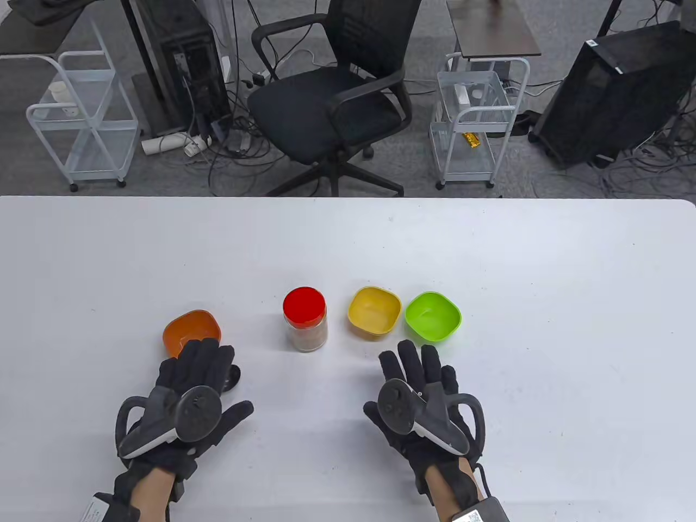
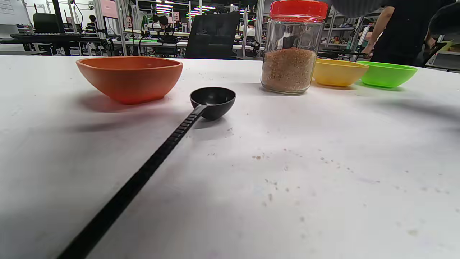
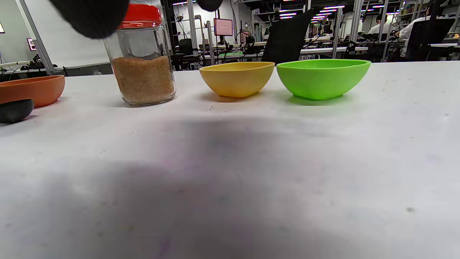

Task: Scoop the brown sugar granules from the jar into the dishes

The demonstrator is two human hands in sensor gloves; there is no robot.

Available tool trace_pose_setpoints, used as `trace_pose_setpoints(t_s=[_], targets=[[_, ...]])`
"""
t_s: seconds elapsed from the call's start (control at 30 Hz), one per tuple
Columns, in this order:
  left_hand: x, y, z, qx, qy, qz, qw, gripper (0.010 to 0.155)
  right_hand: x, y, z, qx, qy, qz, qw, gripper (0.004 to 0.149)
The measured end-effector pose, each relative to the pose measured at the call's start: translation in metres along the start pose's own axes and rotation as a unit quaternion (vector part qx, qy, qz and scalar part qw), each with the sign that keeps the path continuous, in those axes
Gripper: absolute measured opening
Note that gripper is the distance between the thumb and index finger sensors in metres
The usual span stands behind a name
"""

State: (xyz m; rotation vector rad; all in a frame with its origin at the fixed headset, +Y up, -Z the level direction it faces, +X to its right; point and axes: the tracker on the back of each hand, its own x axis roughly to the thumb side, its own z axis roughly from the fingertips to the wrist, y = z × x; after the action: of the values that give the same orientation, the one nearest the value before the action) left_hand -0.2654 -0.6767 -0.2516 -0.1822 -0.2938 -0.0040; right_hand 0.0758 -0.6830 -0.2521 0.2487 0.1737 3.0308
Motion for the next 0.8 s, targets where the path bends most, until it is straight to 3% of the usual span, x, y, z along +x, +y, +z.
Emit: trace_pose_setpoints(t_s=[0.17, 0.4, 0.8], targets=[[0.002, 0.001, -0.001, 0.001, 0.002, -0.005, 1.000, 0.096, 0.003, 0.004, -0.002, 0.010, -0.007, 0.009, 1.000, 0.085], [0.001, 0.001, -0.002, 0.004, 0.008, 0.000, 1.000, 0.097, 0.015, -0.006, -0.003, -0.019, -0.033, 0.007, 0.999, 0.086], [0.003, -0.003, -0.008, -0.012, 0.010, 0.004, 1.000, 0.097, 0.075, -0.064, -0.070, -0.039, -0.079, 0.037, 0.995, 0.088]])
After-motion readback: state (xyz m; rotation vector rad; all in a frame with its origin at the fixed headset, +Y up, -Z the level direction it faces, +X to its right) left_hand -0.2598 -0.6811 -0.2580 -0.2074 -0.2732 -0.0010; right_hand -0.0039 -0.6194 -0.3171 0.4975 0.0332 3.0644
